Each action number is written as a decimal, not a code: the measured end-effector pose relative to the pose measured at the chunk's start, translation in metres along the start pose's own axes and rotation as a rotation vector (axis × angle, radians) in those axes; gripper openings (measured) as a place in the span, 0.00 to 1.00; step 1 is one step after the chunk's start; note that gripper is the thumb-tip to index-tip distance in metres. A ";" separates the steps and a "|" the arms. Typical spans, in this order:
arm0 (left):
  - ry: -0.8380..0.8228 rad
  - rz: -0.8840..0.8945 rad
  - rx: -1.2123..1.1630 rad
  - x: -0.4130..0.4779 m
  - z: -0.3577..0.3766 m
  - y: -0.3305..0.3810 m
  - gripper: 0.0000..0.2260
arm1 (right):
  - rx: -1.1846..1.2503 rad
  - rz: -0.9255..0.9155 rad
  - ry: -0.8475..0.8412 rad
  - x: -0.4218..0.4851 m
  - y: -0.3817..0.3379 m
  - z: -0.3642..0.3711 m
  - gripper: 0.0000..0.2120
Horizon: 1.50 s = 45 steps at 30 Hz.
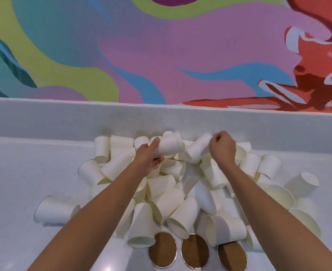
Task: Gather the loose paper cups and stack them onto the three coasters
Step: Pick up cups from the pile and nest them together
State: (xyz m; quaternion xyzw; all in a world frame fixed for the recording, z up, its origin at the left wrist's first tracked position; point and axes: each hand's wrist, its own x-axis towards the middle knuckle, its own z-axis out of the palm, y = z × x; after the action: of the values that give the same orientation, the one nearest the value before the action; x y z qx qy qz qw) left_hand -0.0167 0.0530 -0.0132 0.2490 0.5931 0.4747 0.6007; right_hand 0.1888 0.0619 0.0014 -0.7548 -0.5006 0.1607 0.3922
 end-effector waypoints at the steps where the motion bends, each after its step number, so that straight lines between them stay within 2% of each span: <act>1: 0.003 0.002 0.007 -0.003 0.003 -0.001 0.19 | 0.086 0.026 0.067 0.002 -0.005 -0.007 0.08; 4: -0.037 0.001 -0.037 -0.009 0.014 -0.007 0.17 | 0.217 0.019 0.104 0.000 -0.021 -0.015 0.06; 11: -0.113 -0.006 -0.069 -0.029 0.034 -0.012 0.14 | 0.323 -0.072 -0.135 -0.025 -0.021 -0.008 0.05; 15: -0.080 -0.012 -0.110 -0.035 0.028 -0.015 0.15 | 0.291 -0.231 -0.273 -0.034 -0.010 -0.015 0.06; 17: -0.021 0.013 -0.128 -0.035 0.020 -0.013 0.15 | 0.168 -0.303 -0.294 -0.035 0.003 -0.021 0.09; 18: -0.001 0.024 -0.144 -0.034 0.015 -0.011 0.15 | 0.031 -0.359 -0.344 -0.035 0.011 -0.022 0.10; 21: 0.000 0.032 -0.164 -0.035 0.005 -0.005 0.14 | -0.553 -0.540 -0.746 -0.042 0.032 -0.016 0.17; 23: -0.030 0.024 -0.147 -0.037 0.003 -0.004 0.14 | -0.746 -0.587 -0.913 -0.051 0.039 -0.009 0.18; 24: -0.047 0.027 -0.130 -0.038 0.002 -0.004 0.14 | -0.796 -0.616 -0.935 -0.054 0.040 -0.004 0.18; 27: -0.065 0.045 -0.085 -0.040 0.000 -0.007 0.14 | -0.887 -0.686 -0.907 -0.059 0.044 0.005 0.16; 30: -0.070 0.055 -0.076 -0.042 -0.002 -0.005 0.14 | -0.876 -0.657 -0.808 -0.054 0.041 0.006 0.13; 32: -0.051 0.045 -0.082 -0.041 -0.004 -0.002 0.14 | -0.817 -0.648 -0.629 -0.044 0.032 0.001 0.11; 34: -0.024 0.028 -0.099 -0.039 -0.006 0.000 0.14 | -0.670 -0.619 -0.340 -0.032 0.016 -0.012 0.10; 36: -0.004 0.015 -0.119 -0.038 -0.006 0.001 0.14 | -0.402 -0.497 -0.078 -0.021 -0.001 -0.028 0.09; 38: -0.007 0.013 -0.131 -0.038 -0.004 -0.001 0.14 | -0.179 -0.353 0.051 -0.013 -0.018 -0.039 0.09; 41: -0.030 0.020 -0.128 -0.038 0.001 -0.006 0.13 | -0.071 -0.316 0.068 -0.012 -0.032 -0.042 0.10; 45: -0.051 0.005 -0.134 -0.042 0.011 -0.006 0.13 | -0.007 -0.305 -0.039 -0.022 -0.034 -0.031 0.09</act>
State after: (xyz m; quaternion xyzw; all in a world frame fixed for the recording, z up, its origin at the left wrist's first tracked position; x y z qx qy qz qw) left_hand 0.0024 0.0169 0.0036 0.2219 0.5436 0.5085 0.6298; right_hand 0.1775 0.0358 0.0440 -0.6679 -0.6176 0.1121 0.3998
